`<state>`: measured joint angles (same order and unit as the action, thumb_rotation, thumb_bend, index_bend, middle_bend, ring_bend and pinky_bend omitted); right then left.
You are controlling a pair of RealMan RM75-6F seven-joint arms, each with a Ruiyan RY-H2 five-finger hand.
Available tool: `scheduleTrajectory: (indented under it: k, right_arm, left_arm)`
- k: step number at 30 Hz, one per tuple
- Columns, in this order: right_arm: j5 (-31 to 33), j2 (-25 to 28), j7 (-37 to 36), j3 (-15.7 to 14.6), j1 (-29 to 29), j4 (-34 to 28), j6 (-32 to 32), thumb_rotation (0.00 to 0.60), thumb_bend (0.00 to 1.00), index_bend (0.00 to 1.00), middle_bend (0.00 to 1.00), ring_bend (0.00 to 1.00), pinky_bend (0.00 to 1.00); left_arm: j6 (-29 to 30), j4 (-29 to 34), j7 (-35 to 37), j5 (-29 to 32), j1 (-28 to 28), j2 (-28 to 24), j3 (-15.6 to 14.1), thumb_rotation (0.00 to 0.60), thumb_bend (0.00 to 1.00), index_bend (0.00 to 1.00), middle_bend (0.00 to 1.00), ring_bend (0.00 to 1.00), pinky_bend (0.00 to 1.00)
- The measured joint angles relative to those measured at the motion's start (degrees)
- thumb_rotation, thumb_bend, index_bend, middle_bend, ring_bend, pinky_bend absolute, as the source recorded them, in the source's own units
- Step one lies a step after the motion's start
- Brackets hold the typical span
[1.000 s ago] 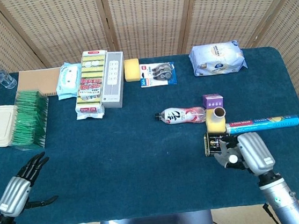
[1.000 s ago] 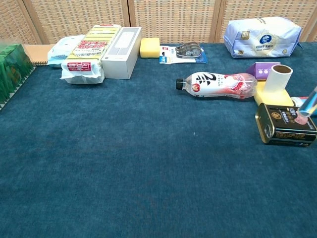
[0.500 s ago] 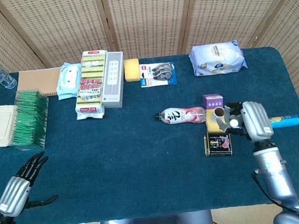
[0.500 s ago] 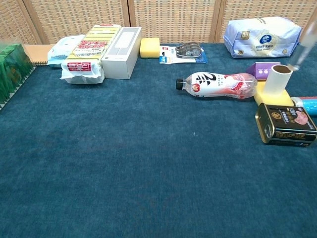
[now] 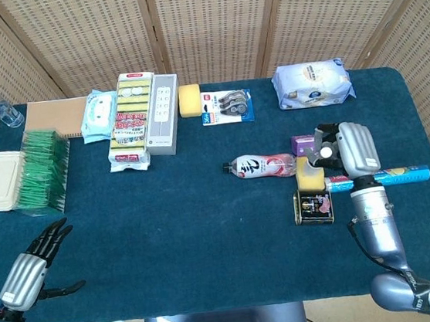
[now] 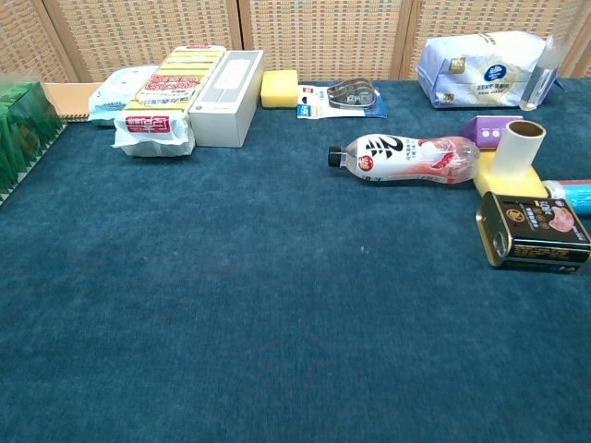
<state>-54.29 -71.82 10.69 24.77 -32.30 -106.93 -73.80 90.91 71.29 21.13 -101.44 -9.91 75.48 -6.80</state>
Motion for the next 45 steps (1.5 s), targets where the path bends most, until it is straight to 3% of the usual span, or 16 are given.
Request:
scheduleTrajectory:
  k: [45]
  right_arm:
    - [5.95, -10.10, -0.22, -2.84, -5.29, 19.36, 8.76, 0.600, 0.41, 0.79, 1.00, 1.00, 1.00]
  left_arm:
    - [-2.62, 0.47, -0.68, 1.12, -0.67, 0.00, 0.05, 0.448, 0.00, 0.01, 0.00, 0.03, 0.17]
